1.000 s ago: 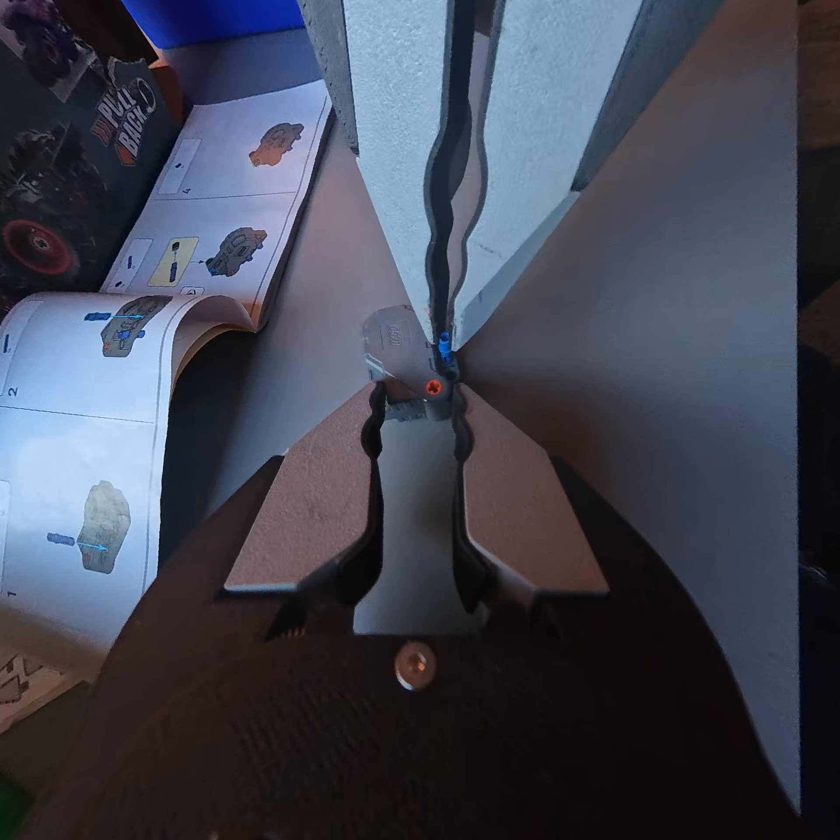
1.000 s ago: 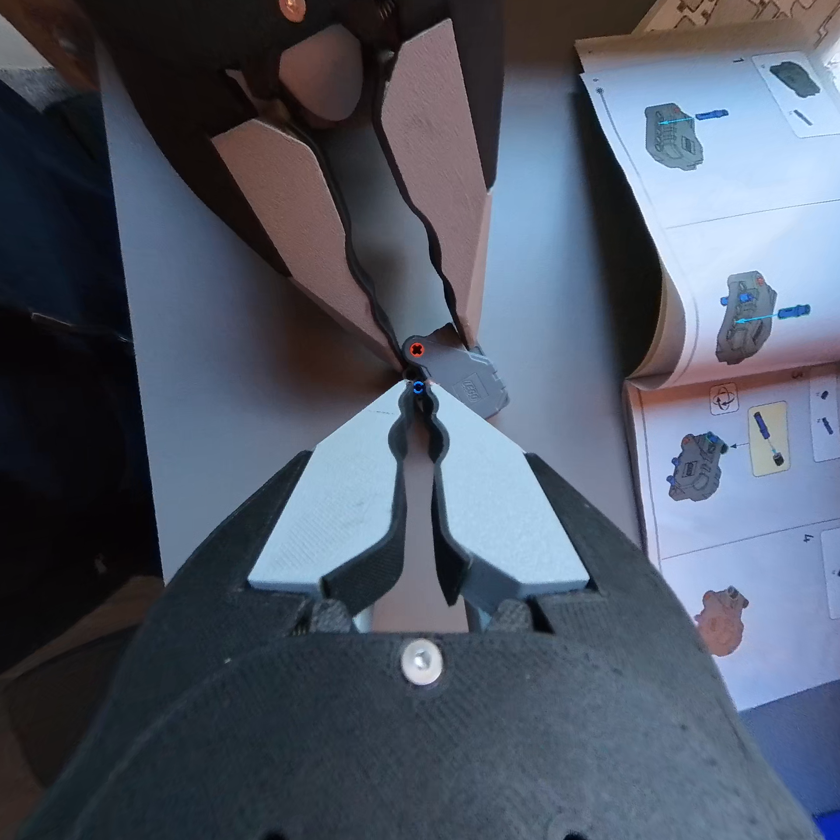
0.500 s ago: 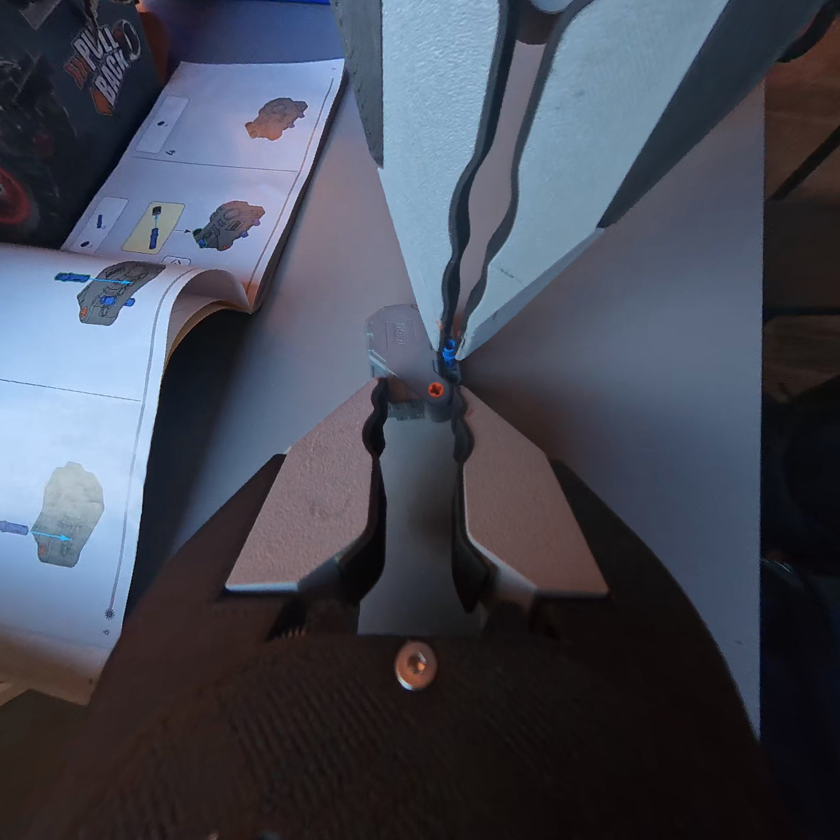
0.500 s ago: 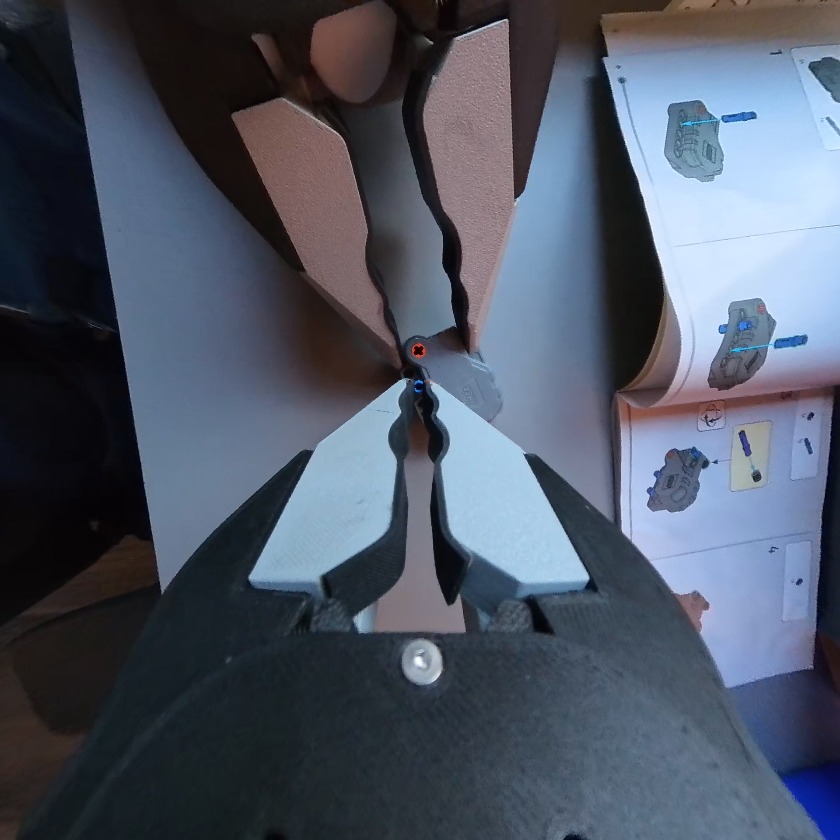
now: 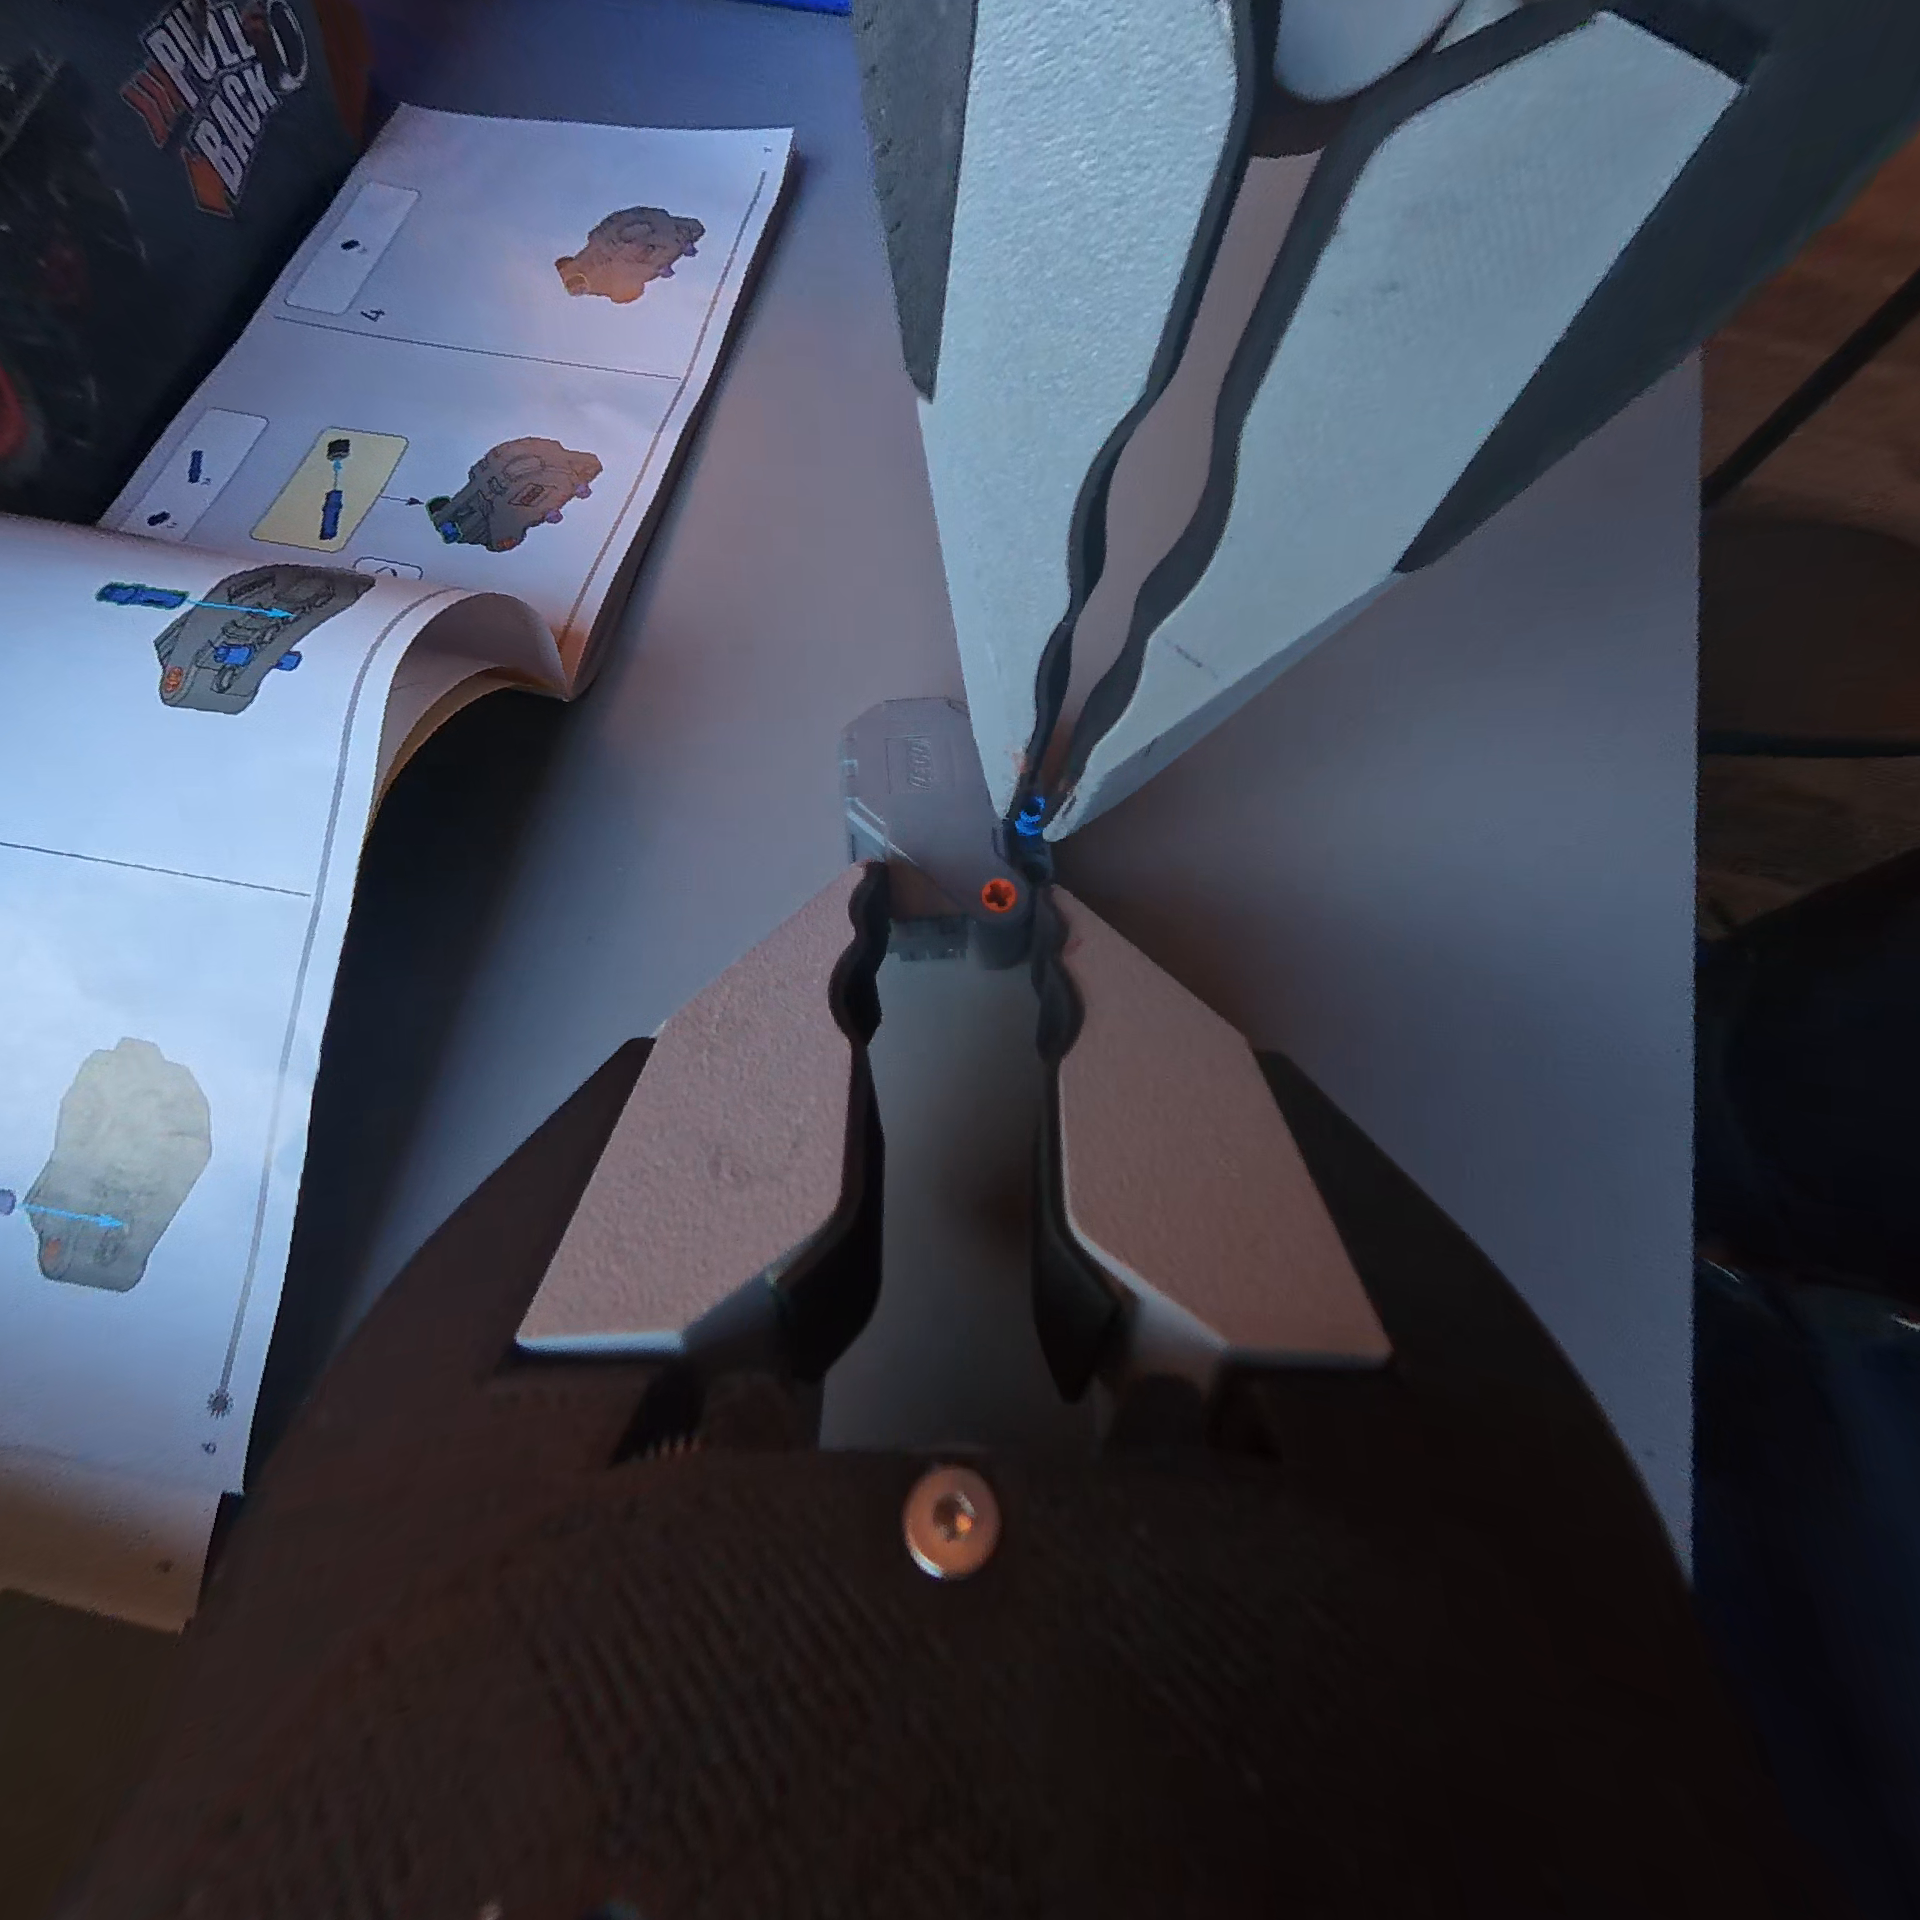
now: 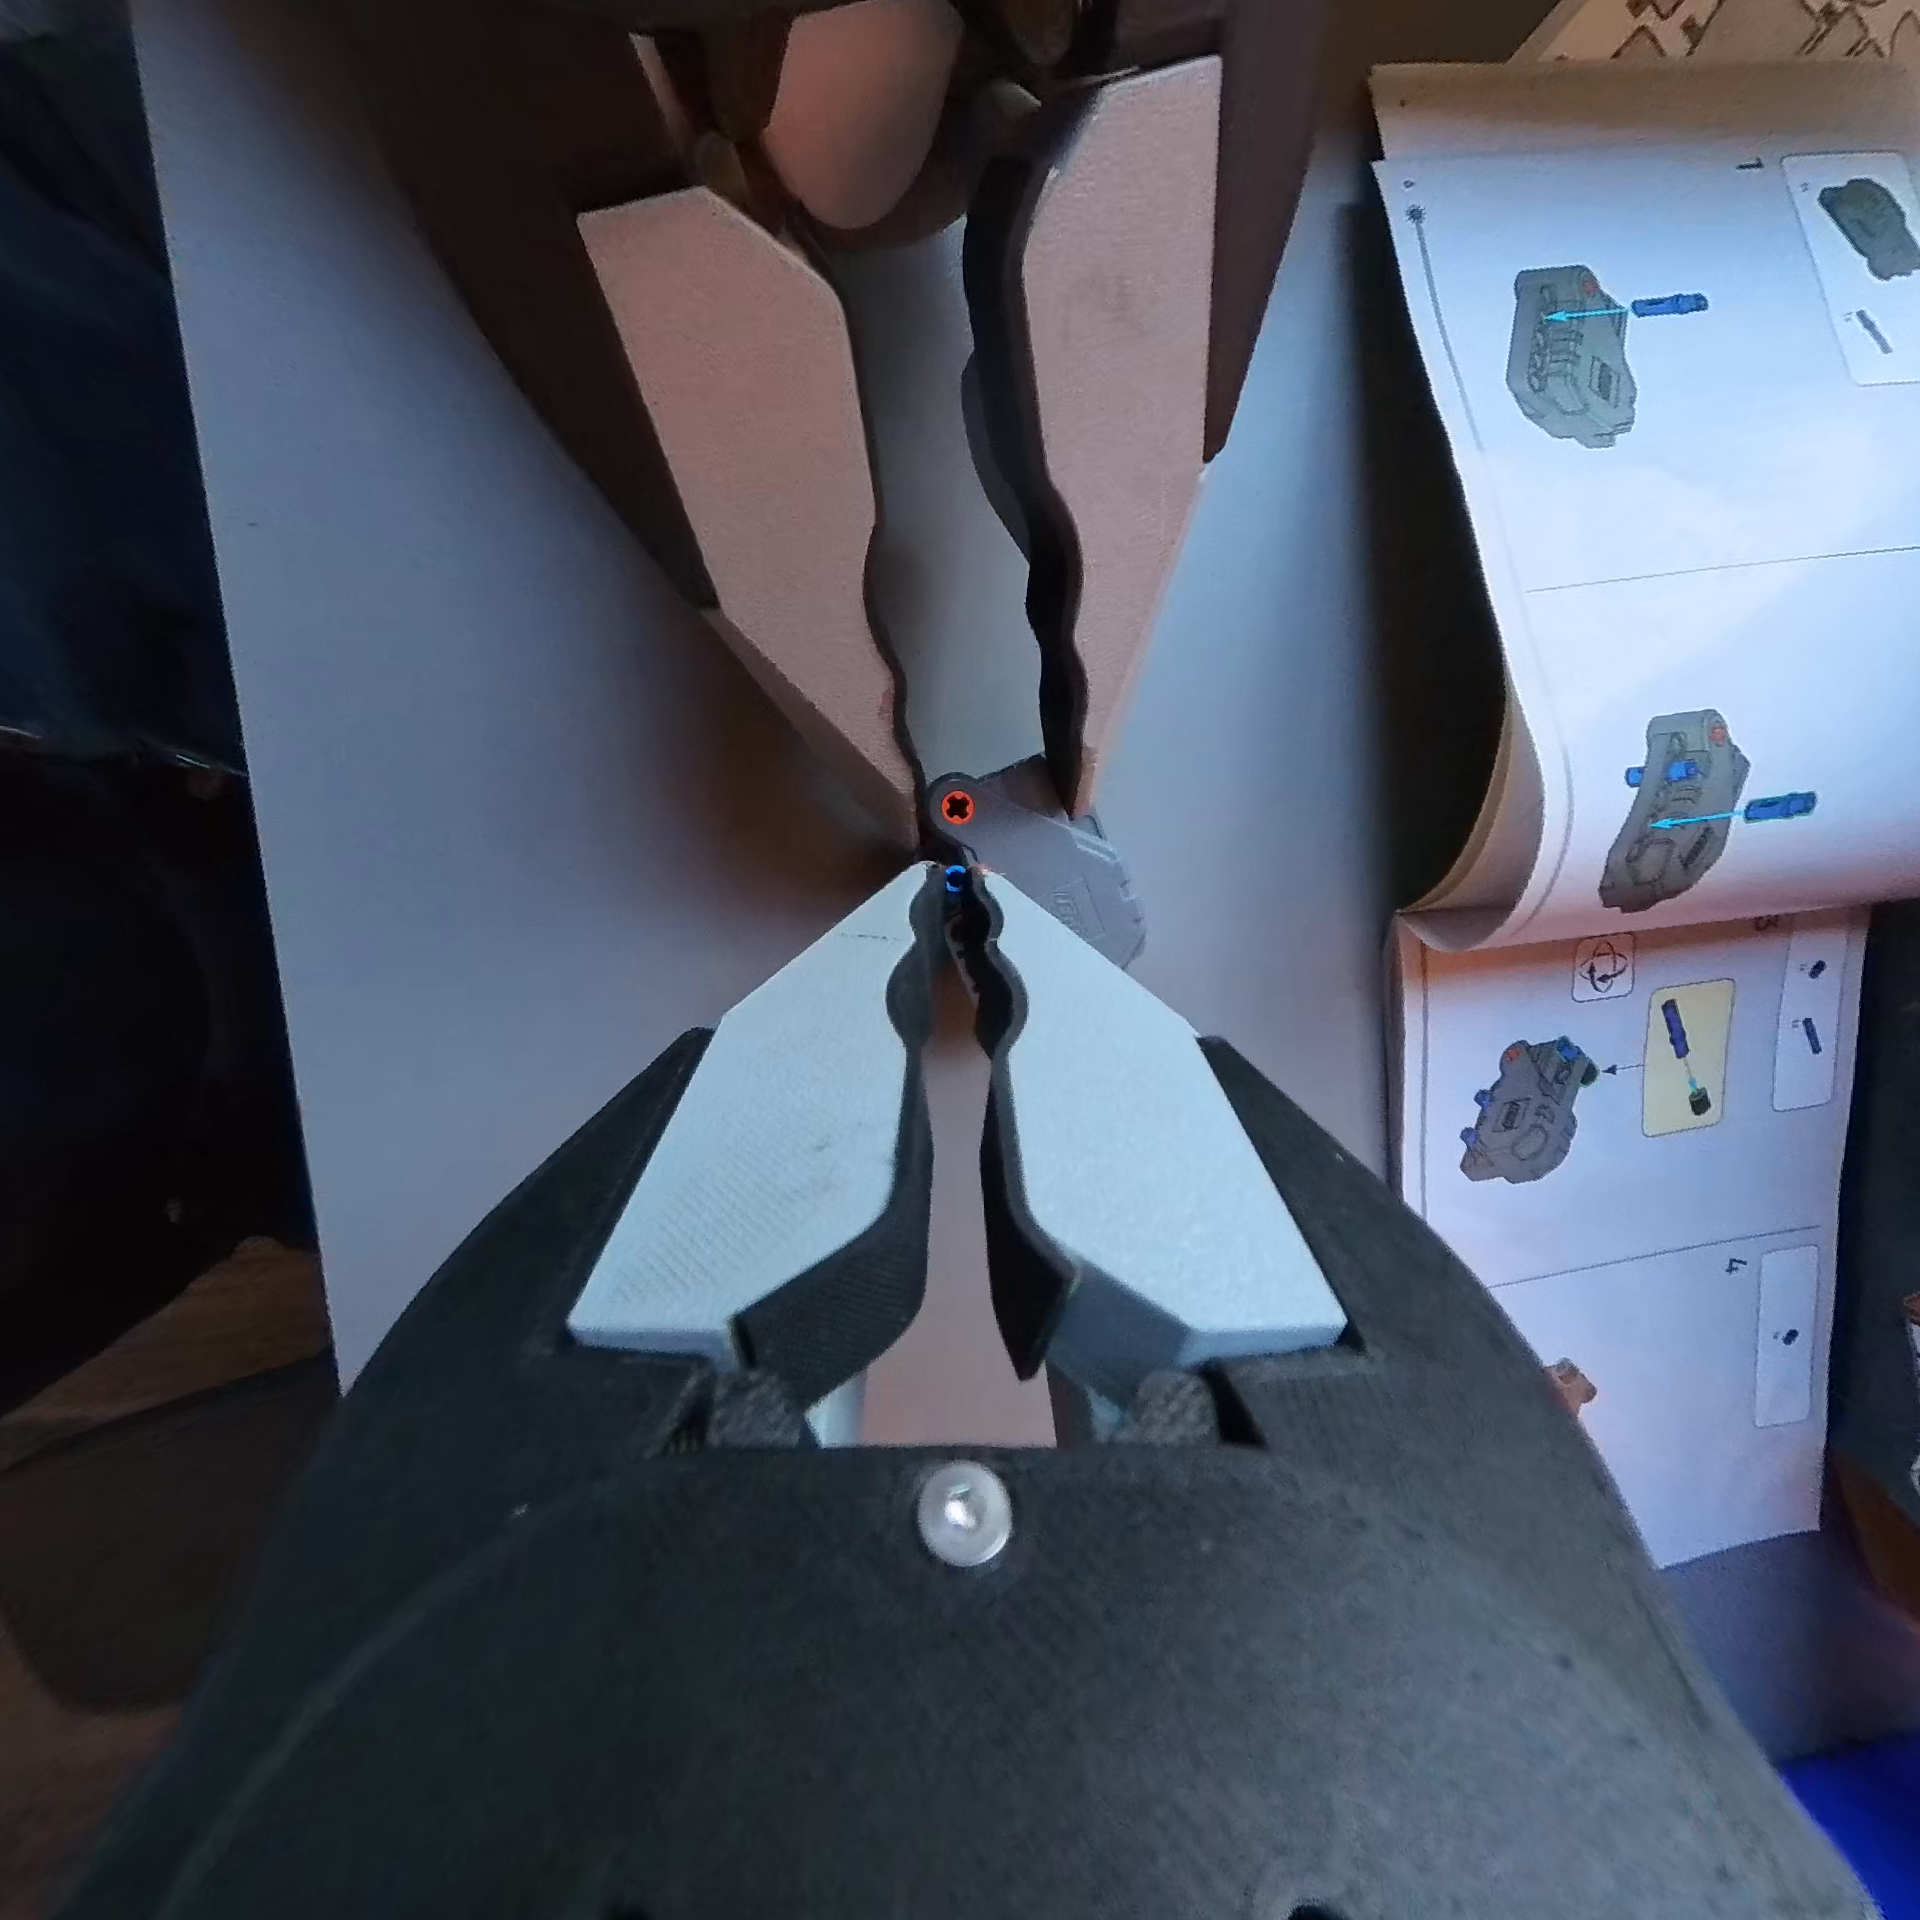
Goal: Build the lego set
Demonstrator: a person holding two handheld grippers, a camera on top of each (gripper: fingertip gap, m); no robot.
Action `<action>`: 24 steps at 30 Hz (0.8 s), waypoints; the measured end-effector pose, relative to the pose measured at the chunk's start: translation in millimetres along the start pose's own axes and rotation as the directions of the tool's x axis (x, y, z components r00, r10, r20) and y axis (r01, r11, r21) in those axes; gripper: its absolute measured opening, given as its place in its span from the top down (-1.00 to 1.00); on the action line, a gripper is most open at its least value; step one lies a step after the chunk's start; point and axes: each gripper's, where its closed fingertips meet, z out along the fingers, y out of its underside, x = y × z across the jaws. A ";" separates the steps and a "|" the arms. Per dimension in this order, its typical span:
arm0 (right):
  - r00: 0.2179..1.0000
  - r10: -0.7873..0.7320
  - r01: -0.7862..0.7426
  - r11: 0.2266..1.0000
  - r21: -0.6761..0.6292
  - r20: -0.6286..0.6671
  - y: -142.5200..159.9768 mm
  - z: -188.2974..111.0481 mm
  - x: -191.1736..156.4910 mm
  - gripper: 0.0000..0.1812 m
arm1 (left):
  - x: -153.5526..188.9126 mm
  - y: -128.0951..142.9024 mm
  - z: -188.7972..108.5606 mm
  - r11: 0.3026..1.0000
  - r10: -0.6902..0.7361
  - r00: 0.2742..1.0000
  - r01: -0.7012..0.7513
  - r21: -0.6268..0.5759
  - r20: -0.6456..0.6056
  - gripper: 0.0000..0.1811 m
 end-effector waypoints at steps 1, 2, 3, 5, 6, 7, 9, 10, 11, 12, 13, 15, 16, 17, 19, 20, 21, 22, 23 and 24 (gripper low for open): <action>1.000 0.002 -0.002 1.000 0.008 -0.004 0.3 -0.1 -0.1 0.99 | 0.1 0.0 0.0 1.000 0.002 1.000 -0.002 0.000 0.001 0.73; 1.000 -0.001 0.002 1.000 0.017 -0.008 0.4 -0.1 -0.3 0.99 | 0.2 0.0 0.0 1.000 0.003 1.000 -0.003 0.000 0.002 0.73; 1.000 -0.005 0.005 1.000 0.022 -0.010 0.2 0.0 -0.2 1.00 | 0.1 0.0 0.0 1.000 0.002 1.000 -0.002 0.000 0.001 0.73; 1.000 -0.015 0.015 1.000 0.013 -0.005 -0.2 0.4 -0.2 1.00 | 0.1 0.0 0.0 1.000 0.001 1.000 -0.001 0.000 0.000 0.73; 1.000 -0.031 0.031 1.000 -0.003 -0.004 -0.2 0.6 -0.2 1.00 | 0.1 0.0 0.0 1.000 0.001 1.000 -0.001 0.000 0.002 0.73; 0.999 -0.054 0.054 0.998 -0.024 -0.005 -0.3 0.9 -0.2 1.00 | 0.1 0.0 0.0 1.000 0.001 1.000 -0.001 0.000 0.002 0.73; 0.996 -0.089 0.089 0.995 -0.053 -0.003 -0.5 1.3 -0.2 0.99 | 0.1 0.1 -0.2 1.000 -0.003 1.000 0.003 0.001 0.000 0.73; 0.996 -0.093 0.093 0.994 -0.054 0.002 -0.6 1.5 -0.3 0.99 | 0.1 0.1 -0.3 1.000 -0.003 1.000 0.003 0.001 0.000 0.73; 0.996 -0.088 0.088 0.995 -0.043 0.008 -0.7 1.6 -0.4 0.99 | 0.1 0.2 -0.4 1.000 -0.001 1.000 0.001 0.001 0.002 0.73; 0.997 -0.078 0.078 0.997 -0.025 0.011 -0.8 1.7 -0.5 0.99 | 0.1 0.3 -0.5 1.000 0.002 1.000 -0.002 0.002 0.005 0.73; 0.997 -0.075 0.075 0.997 -0.010 0.013 -0.8 1.7 -0.7 1.00 | 0.3 0.2 -0.5 1.000 0.007 1.000 -0.007 0.002 0.008 0.73; 0.996 -0.089 0.090 0.996 -0.025 0.017 -0.8 1.9 -0.6 0.99 | 0.3 0.3 -0.5 1.000 0.004 1.000 -0.004 0.002 0.004 0.73; 0.994 -0.106 0.106 0.993 -0.048 0.021 -0.7 2.0 -0.5 0.99 | 0.2 0.2 -0.5 1.000 0.000 1.000 0.000 0.002 0.002 0.73; 0.992 -0.121 0.123 0.990 -0.071 0.026 -0.7 2.1 -0.4 0.99 | 0.3 0.3 -0.5 1.000 0.002 1.000 -0.002 0.002 0.003 0.73; 0.990 -0.138 0.141 0.985 -0.098 0.036 -0.5 2.4 -0.7 0.99 | 0.3 0.2 -0.5 1.000 0.007 1.000 -0.007 0.002 0.007 0.73; 0.990 -0.138 0.141 0.985 -0.101 0.044 -0.6 2.6 -0.7 1.00 | 0.3 0.2 -0.4 1.000 0.006 1.000 -0.006 0.002 0.006 0.73; 0.990 -0.134 0.138 0.985 -0.099 0.051 -0.9 3.0 -0.6 1.00 | 0.3 0.2 -0.5 1.000 0.004 1.000 -0.004 0.002 0.004 0.73; 0.990 -0.132 0.137 0.986 -0.097 0.058 -1.3 3.5 -0.5 1.00 | 0.3 0.2 -0.5 1.000 0.003 1.000 -0.003 0.002 0.003 0.73; 0.989 -0.132 0.138 0.986 -0.098 0.061 -1.7 3.9 -0.5 1.00 | 0.3 0.2 -0.5 1.000 0.003 1.000 -0.003 0.002 0.003 0.73; 0.989 -0.137 0.143 0.984 -0.102 0.063 -2.0 4.3 -0.3 1.00 | 0.3 0.2 -0.4 1.000 0.003 1.000 -0.003 0.002 0.003 0.73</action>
